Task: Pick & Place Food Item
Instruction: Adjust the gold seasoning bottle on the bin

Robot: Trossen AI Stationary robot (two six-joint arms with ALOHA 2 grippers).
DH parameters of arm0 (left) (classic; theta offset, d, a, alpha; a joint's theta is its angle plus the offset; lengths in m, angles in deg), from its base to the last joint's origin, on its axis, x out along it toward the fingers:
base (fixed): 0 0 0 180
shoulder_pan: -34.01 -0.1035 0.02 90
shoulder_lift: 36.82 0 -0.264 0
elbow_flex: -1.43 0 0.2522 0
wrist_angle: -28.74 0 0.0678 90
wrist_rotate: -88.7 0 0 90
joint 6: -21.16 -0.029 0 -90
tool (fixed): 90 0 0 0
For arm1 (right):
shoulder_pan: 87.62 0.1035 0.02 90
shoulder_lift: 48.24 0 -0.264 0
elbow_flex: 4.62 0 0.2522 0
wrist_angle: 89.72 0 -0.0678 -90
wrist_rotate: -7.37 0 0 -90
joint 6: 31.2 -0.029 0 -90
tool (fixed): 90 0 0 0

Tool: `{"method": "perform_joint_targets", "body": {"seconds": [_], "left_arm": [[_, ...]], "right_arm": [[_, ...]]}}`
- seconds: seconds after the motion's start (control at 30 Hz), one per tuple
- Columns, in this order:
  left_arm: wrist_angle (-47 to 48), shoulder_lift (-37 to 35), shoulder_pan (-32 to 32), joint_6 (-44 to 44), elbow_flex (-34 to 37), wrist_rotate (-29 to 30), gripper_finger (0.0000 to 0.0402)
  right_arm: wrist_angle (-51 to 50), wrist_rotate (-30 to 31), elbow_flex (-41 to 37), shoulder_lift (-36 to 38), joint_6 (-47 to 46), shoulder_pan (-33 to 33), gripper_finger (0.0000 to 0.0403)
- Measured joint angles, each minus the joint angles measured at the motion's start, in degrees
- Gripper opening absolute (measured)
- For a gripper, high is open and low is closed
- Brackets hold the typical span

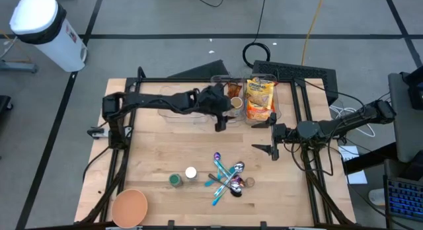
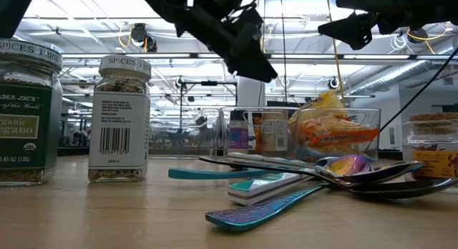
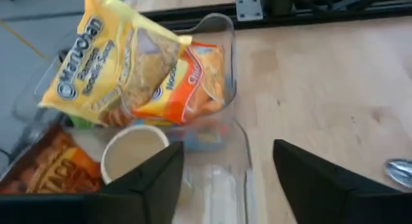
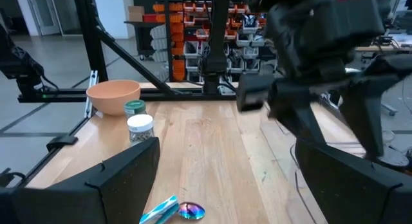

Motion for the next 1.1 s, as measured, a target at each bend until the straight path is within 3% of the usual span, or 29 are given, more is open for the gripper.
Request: {"method": "perform_joint_targets", "body": {"seconds": [0.27,0.33,0.7,1.1], "left_arm": [[-3.57,3.93,-0.71,-0.92,-0.02,0.27,0.0035],[-3.68,4.62,-1.13,-0.75,-0.05,0.02,0.001],[-8.24,9.68,-2.23,-1.22,-0.11,-0.12,0.001],[-10.84,12.15,-3.81,0.12,-0.02,7.17,0.0016]], "right_arm": [[0.47,0.0,0.0,0.0,-0.14,0.0,0.0357],[0.54,0.0,0.0,-0.02,-0.18,0.0,0.0357],[0.53,-0.02,0.02,0.0,-0.2,-0.02,0.0357],[0.43,0.0,0.04,-0.02,-0.2,-0.02,0.0357]]}}
